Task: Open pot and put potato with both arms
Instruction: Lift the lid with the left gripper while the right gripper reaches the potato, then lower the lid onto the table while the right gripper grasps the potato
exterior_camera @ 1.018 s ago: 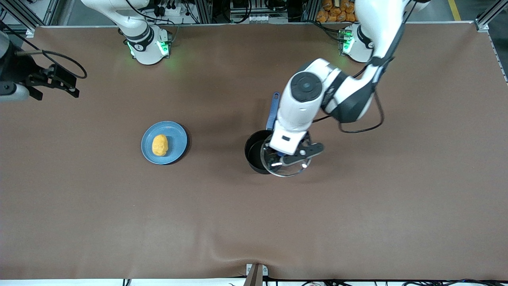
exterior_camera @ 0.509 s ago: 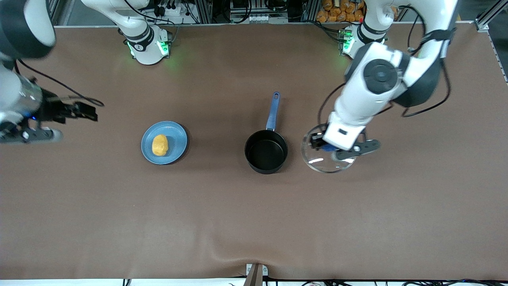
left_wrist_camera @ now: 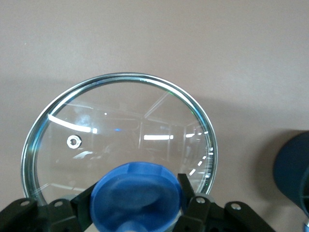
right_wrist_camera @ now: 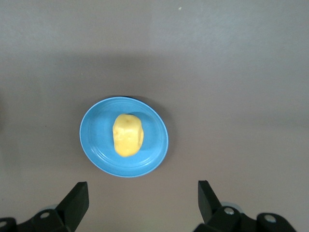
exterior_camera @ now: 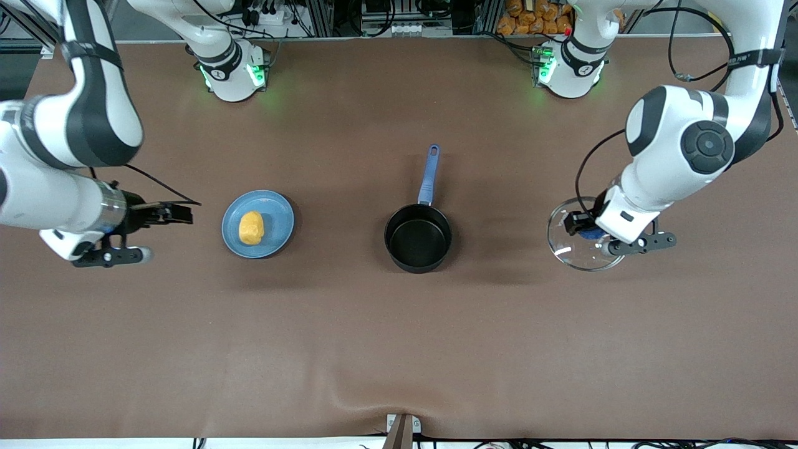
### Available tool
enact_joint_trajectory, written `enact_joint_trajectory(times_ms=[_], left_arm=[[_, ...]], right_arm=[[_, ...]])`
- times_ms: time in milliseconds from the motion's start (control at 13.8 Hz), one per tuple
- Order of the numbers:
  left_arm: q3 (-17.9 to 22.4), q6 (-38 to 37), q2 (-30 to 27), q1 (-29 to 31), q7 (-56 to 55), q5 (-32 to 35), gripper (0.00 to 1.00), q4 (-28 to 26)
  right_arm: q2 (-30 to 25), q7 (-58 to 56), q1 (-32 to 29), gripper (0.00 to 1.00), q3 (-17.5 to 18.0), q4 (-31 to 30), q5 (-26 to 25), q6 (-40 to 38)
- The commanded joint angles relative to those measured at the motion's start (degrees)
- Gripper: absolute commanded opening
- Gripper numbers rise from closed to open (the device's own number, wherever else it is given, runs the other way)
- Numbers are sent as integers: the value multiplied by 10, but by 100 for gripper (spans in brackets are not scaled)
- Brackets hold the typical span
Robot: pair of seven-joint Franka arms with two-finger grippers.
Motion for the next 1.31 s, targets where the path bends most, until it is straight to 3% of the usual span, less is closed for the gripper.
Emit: enact_joint_trajectory(times_ms=[0,509,873,945,1018,1091,1164,1236], left_arm=[[-7,100,26,4,15,-15,2,-46],[-2,243,123,4,25,40,3,-79],[-1,258,146,18,26,72,6,-78],[-1,258,150,18,26,76,38,-78],[-1,258,153,19,25,81,53,-76],[-1,259,153,18,25,82,66,-76],[-1,259,153,18,25,82,72,-76],[-1,258,153,19,25,82,72,-76]], right_arm=[[-17,13,11,100,2,-91,8,81],[-15,43,75,100,1,-288,7,347],[16,43,80,100,1,-301,4,385],[22,44,78,100,1,-304,4,396],[29,44,78,100,1,-309,4,407],[35,44,79,100,1,-311,4,419],[37,44,77,97,1,-314,4,423],[37,44,76,88,1,-315,4,422]])
